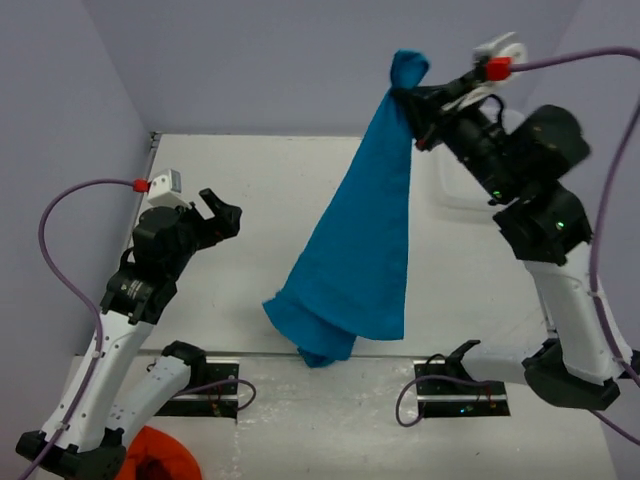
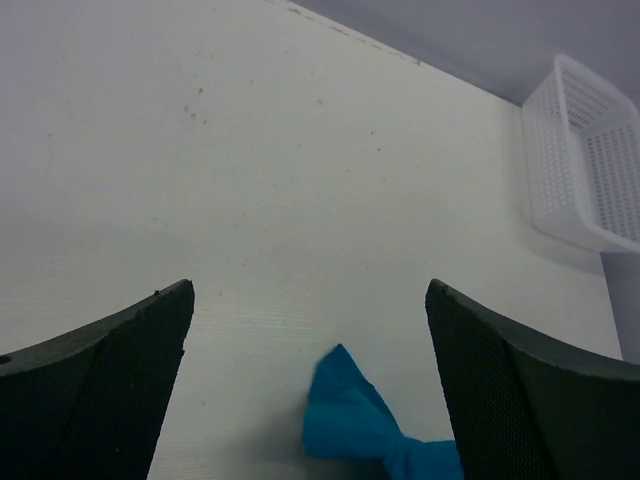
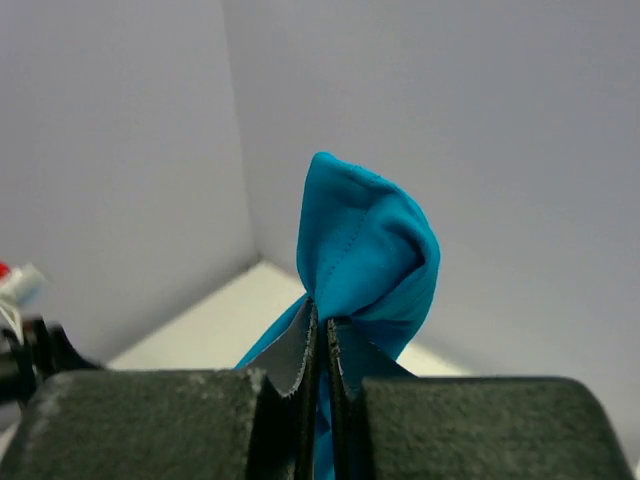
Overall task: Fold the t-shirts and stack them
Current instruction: Move the tshirt to the center of the board
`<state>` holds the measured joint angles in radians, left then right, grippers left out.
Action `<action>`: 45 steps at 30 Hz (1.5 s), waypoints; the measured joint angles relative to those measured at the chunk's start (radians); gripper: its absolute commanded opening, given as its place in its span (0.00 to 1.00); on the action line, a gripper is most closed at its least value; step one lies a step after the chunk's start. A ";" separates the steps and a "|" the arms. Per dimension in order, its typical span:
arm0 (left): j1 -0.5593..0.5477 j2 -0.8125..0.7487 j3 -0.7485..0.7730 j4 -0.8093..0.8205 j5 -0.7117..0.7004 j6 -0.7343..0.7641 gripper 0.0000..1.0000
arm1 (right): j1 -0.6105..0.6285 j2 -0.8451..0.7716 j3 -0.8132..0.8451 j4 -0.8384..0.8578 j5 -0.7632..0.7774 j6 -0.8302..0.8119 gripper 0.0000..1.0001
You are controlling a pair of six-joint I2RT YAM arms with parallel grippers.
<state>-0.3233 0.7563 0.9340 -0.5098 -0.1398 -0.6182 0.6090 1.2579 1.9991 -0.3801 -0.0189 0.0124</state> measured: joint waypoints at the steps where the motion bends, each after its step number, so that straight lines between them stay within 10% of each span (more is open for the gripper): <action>1: 0.000 -0.008 0.010 -0.015 -0.009 0.000 0.91 | 0.002 0.008 -0.065 -0.010 -0.020 0.016 0.00; 7: 0.000 -0.031 0.054 -0.092 -0.078 -0.002 0.87 | 0.005 0.319 -0.053 -0.074 -0.097 0.048 0.00; 14: 0.000 0.013 0.057 -0.108 -0.074 -0.001 0.88 | -0.043 0.856 0.478 -0.140 -0.077 0.021 0.00; 15: 0.000 0.026 0.056 -0.106 -0.069 0.000 0.88 | -0.058 0.885 0.495 -0.133 -0.068 0.019 0.69; 16: 0.000 0.039 0.052 -0.105 -0.063 0.002 0.89 | -0.072 0.896 0.488 -0.126 -0.057 0.022 0.98; 24: 0.000 0.159 -0.016 -0.048 0.019 0.014 0.78 | -0.206 0.848 0.325 -0.159 0.065 0.105 0.99; 32: -0.062 0.420 -0.066 0.098 0.164 0.035 0.75 | -0.147 0.370 -0.409 -0.176 0.189 0.266 0.98; 45: -0.299 0.811 0.057 0.278 0.118 0.024 0.62 | -0.103 0.108 -0.891 -0.127 0.172 0.375 0.73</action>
<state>-0.6220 1.5677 0.9909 -0.2317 -0.0216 -0.5938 0.5056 1.3663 1.1084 -0.5076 0.1532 0.3870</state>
